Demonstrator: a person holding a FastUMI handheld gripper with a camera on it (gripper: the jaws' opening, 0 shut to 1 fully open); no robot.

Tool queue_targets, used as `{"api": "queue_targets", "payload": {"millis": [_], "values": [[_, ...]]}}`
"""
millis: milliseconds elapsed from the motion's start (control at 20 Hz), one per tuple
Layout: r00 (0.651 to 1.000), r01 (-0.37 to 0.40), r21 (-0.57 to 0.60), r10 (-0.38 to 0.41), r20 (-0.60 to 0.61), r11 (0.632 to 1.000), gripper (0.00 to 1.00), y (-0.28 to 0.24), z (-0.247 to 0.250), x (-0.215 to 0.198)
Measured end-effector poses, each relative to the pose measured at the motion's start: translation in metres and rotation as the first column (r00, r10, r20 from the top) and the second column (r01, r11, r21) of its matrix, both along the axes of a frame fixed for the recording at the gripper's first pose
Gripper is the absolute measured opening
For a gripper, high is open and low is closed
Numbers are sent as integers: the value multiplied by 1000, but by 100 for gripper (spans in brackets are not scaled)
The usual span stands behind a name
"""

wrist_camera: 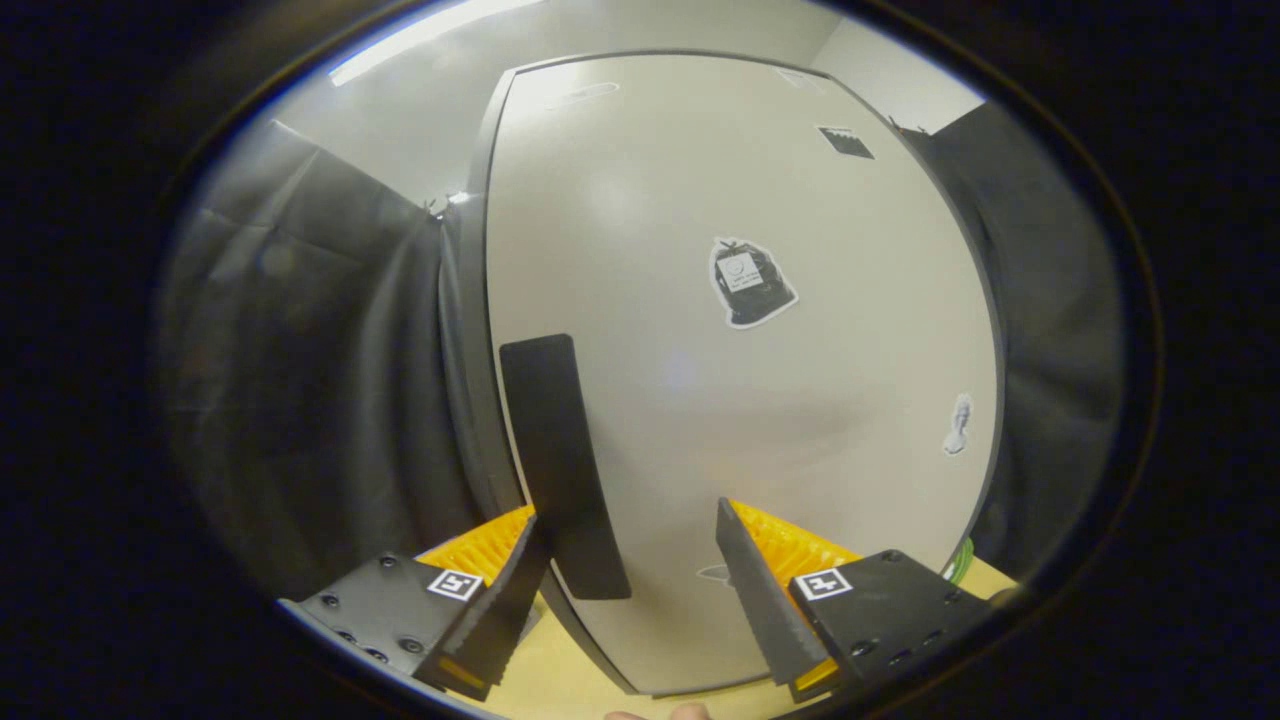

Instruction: Open the shoe cabinet door, grab the shoes and put them into the shoe cabinet, then close the shoe cabinet door.

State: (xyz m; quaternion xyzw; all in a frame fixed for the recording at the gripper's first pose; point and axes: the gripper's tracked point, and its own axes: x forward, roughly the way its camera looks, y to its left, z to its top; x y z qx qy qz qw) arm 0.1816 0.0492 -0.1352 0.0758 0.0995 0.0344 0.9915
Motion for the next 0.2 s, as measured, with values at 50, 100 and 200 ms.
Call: {"api": "queue_targets", "payload": {"millis": [50, 100, 200], "values": [[1000, 2, 1, -2, 4, 1000, 96, 0, 1, -2], [1000, 5, 4, -5, 3, 1000, 97, -1, 3, -6], [1000, 7, 14, -7, 3, 1000, 97, -2, 5, -12]]}}
